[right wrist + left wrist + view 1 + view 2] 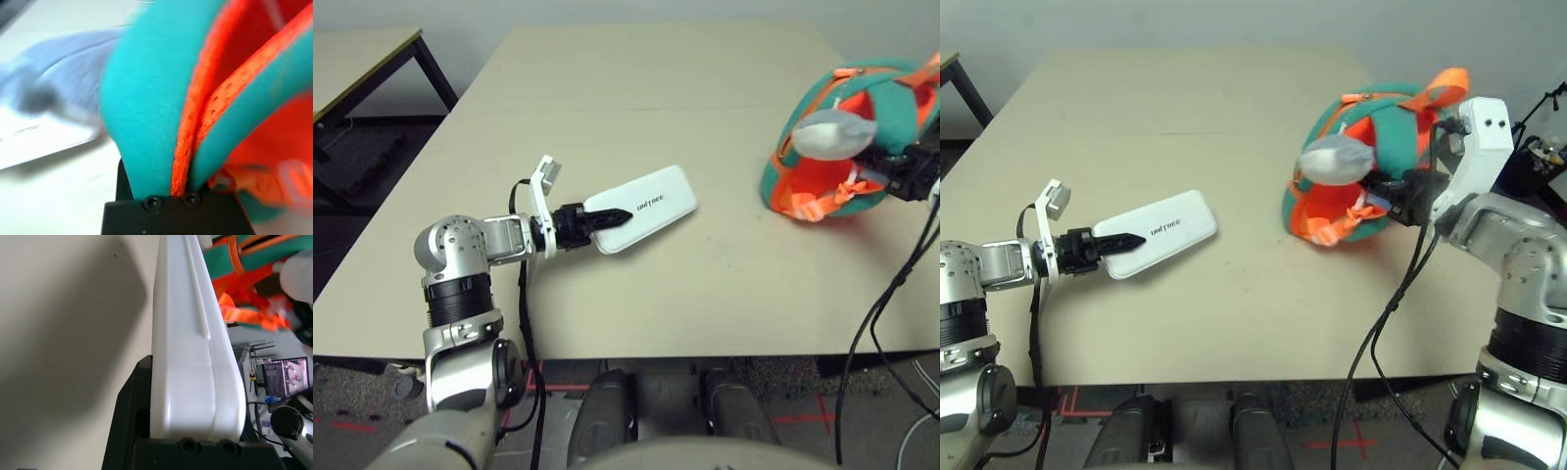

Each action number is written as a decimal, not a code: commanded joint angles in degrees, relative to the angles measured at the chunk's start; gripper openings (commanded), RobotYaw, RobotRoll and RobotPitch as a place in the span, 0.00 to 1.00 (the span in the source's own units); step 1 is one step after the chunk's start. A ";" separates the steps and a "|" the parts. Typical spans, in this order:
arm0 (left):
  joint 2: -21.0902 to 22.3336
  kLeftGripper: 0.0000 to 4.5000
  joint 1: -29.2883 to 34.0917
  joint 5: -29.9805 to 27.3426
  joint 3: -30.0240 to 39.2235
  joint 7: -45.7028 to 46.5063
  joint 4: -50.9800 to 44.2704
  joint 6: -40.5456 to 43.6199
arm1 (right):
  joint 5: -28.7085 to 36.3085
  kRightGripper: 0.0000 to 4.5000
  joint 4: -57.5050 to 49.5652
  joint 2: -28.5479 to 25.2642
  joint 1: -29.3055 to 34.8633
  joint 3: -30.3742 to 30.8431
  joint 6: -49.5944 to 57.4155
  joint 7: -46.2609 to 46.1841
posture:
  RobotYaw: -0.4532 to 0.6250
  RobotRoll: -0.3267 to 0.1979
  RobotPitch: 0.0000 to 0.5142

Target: Put the pencil case into the backpack and zip it.

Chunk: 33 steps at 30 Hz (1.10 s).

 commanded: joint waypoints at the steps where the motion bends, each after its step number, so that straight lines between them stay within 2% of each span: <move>1: 0.71 0.29 -2.31 1.72 -2.91 -1.95 4.12 -3.48 | 11.61 0.02 -7.37 -1.61 -0.99 -6.77 7.17 -0.52 | 0.27 0.62 0.11; 2: 0.83 0.29 -2.98 2.04 -3.78 -2.51 5.26 -4.22 | 14.73 0.02 -7.88 -2.27 0.06 -8.01 7.31 -1.83 | 0.26 0.62 0.11; 5: 0.94 0.29 -5.95 3.51 -7.27 -5.21 9.61 -6.78 | 34.29 0.02 -9.20 -9.12 9.87 -14.37 4.59 -8.15 | 0.21 0.62 0.12; 6: 1.01 0.29 -7.04 4.04 -8.56 -6.34 11.19 -7.67 | 45.35 0.02 -9.86 -13.62 18.16 -17.37 -0.62 -13.21 | 0.18 0.62 0.12; 7: 1.17 0.29 -7.79 4.43 -9.50 -7.27 12.42 -8.37 | 53.37 0.02 -10.49 -17.04 24.78 -19.30 -5.42 -17.41 | 0.17 0.62 0.13; 8: 1.13 0.29 -8.80 5.03 -10.53 -8.22 13.95 -9.22 | 58.27 0.02 -12.41 -18.59 32.29 -22.44 -9.46 -18.92 | 0.15 0.62 0.13; 9: 1.14 0.29 -9.72 5.61 -11.56 -9.23 15.29 -10.06 | 60.39 0.02 -14.75 -19.09 39.29 -25.54 -12.84 -18.53 | 0.14 0.62 0.14; 12: 1.38 0.29 -12.01 6.80 -13.78 -11.84 17.94 -12.21 | 60.63 0.02 -21.45 -17.84 56.00 -31.35 -21.96 -16.51 | 0.12 0.62 0.15; 14: 1.98 0.29 -13.93 7.56 -14.68 -13.54 19.16 -13.51 | 60.63 0.02 -25.08 -16.77 64.69 -33.31 -27.47 -15.97 | 0.12 0.62 0.16; 16: 3.00 0.29 -16.01 8.09 -15.11 -15.15 20.05 -15.02 | 60.63 0.02 -26.64 -16.78 69.71 -33.93 -31.65 -16.72 | 0.12 0.62 0.16; 19: 4.25 0.29 -18.90 8.19 -14.61 -16.80 20.28 -15.75 | 60.63 0.02 -26.77 -18.30 73.08 -33.65 -34.62 -17.54 | 0.14 0.62 0.16; 22: 5.32 0.29 -21.10 7.77 -13.82 -17.77 18.89 -15.78 | 60.63 0.02 -25.65 -20.44 72.47 -30.74 -36.25 -18.80 | 0.17 0.62 0.14; 24: 6.44 0.29 -21.84 6.77 -13.51 -18.91 16.32 -14.80 | 60.63 0.02 -24.15 -22.01 70.53 -28.19 -36.76 -19.76 | 0.19 0.62 0.13; 27: 10.32 0.29 -21.63 3.13 -14.12 -23.43 9.06 -10.61 | 60.63 0.02 -21.49 -24.82 66.17 -23.90 -36.53 -20.60 | 0.23 0.62 0.12; 33: 17.29 0.29 -17.75 -1.79 -17.06 -28.62 -3.86 -4.92 | 59.30 0.02 -17.13 -27.89 57.14 -16.34 -35.57 -19.92 | 0.29 0.62 0.11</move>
